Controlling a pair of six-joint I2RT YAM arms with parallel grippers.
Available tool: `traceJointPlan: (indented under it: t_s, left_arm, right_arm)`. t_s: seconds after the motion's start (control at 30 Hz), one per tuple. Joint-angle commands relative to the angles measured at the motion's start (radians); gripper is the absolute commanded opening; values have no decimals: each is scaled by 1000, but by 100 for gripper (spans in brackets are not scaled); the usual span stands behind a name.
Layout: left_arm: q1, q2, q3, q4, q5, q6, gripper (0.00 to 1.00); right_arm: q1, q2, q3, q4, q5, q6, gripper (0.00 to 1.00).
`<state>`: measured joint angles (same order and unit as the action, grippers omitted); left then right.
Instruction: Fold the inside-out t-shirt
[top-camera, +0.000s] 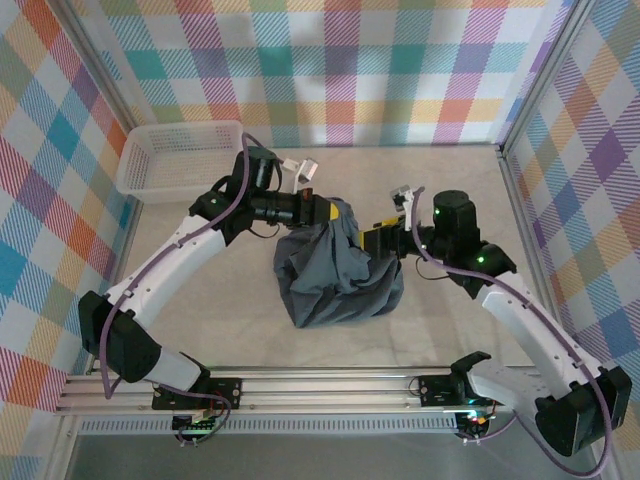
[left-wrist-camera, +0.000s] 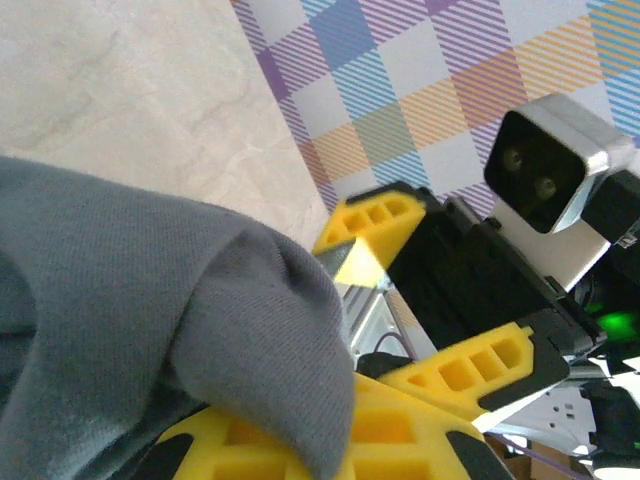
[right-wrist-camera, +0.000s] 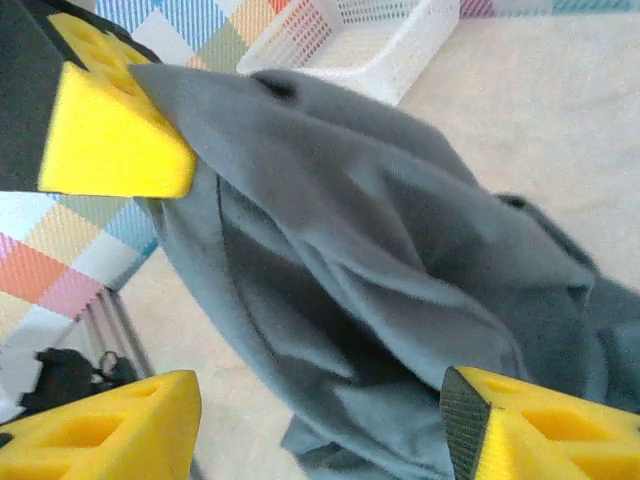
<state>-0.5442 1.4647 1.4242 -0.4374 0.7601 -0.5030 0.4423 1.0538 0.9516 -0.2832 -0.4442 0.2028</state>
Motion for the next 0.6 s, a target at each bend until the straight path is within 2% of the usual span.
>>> traceJointPlan:
  t_s: [0.0,0.1,0.27,0.4,0.57]
  left_arm:
    - [12,-6,28,-25,32,9,0]
    - [12,-16,27,-16,27,-1,0]
    - [12,-19,37,-17,-2,-14,0]
    - [16,-3,60,-63,-43,11,0]
    - [30,18,77,-59,-28,13,0]
  right_arm:
    - [-2,82,-5,51,99,-196,67]
    - [1,144,15,100,55,-233,69]
    - [23,294,106,97,-88,-199,61]
    - [35,321,97,133,-163,-146,59]
    - [46,264,28,164,-267,-146,73]
